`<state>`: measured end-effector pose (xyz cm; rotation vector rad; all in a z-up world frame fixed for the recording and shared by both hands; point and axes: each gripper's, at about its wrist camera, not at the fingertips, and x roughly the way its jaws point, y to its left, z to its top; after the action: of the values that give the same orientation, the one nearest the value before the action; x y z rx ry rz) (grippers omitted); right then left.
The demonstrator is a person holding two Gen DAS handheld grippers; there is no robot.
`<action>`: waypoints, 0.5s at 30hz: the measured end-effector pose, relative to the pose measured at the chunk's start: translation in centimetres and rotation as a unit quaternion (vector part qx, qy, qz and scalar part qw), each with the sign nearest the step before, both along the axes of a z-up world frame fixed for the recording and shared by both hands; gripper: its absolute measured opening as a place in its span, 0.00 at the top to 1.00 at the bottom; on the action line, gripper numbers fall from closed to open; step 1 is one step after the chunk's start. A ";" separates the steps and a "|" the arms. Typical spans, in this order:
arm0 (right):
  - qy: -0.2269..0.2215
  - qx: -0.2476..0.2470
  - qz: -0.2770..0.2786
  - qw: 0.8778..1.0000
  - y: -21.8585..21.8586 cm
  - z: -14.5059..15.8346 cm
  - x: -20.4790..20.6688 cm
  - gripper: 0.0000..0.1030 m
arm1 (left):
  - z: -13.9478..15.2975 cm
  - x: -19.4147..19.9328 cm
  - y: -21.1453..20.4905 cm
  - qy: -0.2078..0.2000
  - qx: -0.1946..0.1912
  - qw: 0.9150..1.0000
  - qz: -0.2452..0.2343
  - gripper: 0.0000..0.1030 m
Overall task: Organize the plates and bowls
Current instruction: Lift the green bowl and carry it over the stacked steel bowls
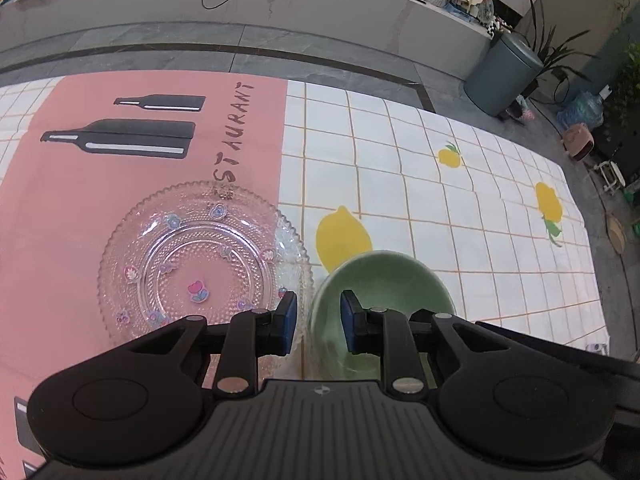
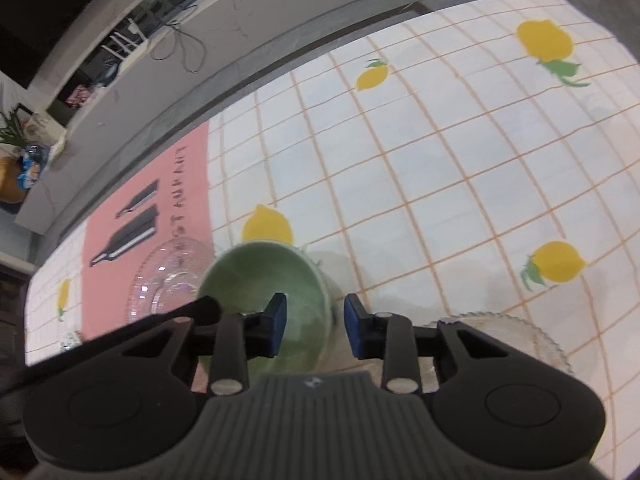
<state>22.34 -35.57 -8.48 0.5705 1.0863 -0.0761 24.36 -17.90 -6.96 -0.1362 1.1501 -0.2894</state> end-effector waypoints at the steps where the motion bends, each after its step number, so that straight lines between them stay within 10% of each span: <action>1: -0.001 -0.005 0.002 1.000 0.1 0.0 0.1 0.72 | -0.1 0.0 -0.2 -0.001 0.004 1.000 -0.002 0.76; 15: 0.030 -0.005 0.007 1.000 0.2 -1.4 0.4 0.79 | -1.0 -0.6 -1.1 0.011 0.047 0.999 0.000 0.90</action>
<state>22.76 -35.39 -9.87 0.5543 1.1481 -0.0879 23.72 -19.02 -8.01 -0.0566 1.1842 -0.2339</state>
